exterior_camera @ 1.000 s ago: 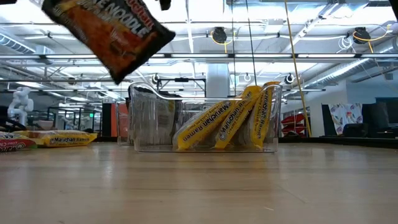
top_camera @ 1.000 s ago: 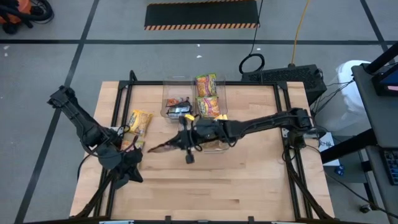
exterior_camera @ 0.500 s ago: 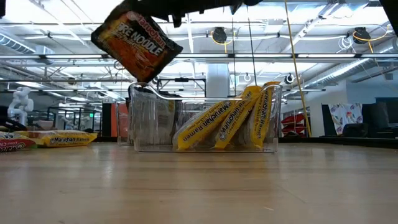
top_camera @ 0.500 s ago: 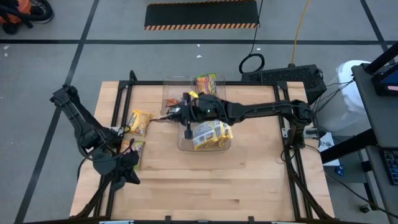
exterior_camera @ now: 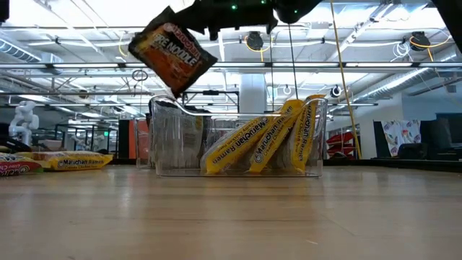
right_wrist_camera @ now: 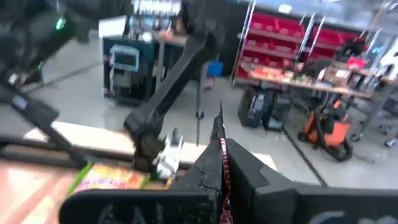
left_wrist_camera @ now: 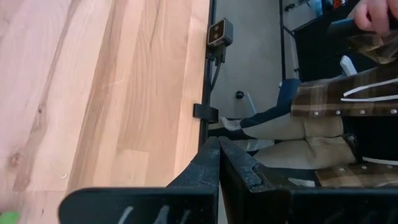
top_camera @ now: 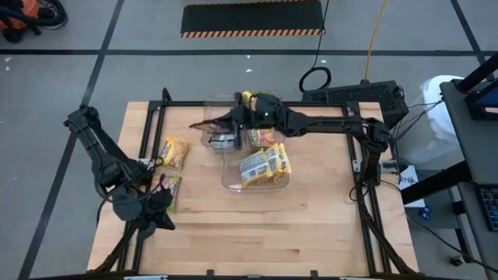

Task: Sort Maruchan noodles
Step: Put the black noodle pack into the top left transparent bin

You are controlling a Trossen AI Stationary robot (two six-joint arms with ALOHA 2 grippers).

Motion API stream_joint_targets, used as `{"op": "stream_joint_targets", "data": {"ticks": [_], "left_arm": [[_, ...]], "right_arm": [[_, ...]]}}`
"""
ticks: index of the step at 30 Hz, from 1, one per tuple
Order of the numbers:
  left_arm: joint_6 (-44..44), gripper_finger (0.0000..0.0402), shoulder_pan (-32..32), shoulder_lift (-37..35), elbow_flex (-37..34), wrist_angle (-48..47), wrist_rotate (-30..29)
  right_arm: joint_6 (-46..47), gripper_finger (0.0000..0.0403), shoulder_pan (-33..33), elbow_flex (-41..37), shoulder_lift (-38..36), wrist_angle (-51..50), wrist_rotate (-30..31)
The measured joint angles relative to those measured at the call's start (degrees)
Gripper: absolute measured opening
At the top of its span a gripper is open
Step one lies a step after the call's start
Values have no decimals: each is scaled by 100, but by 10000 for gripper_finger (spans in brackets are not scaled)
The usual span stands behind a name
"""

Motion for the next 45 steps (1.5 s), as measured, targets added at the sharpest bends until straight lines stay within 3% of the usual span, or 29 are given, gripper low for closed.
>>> {"op": "stream_joint_targets", "data": {"ticks": [22,40,45], "left_arm": [[2,1,-1,2,-1,-172,-182],[-48,1,-1,9,-1,-166,-189],[-123,1,-1,9,-1,-166,-191]], "right_arm": [[384,0,-1039,0,128,1333,-598],[617,0,-1383,6,1252,2985,-734],[986,0,-1482,415,1749,3157,-911]]}}
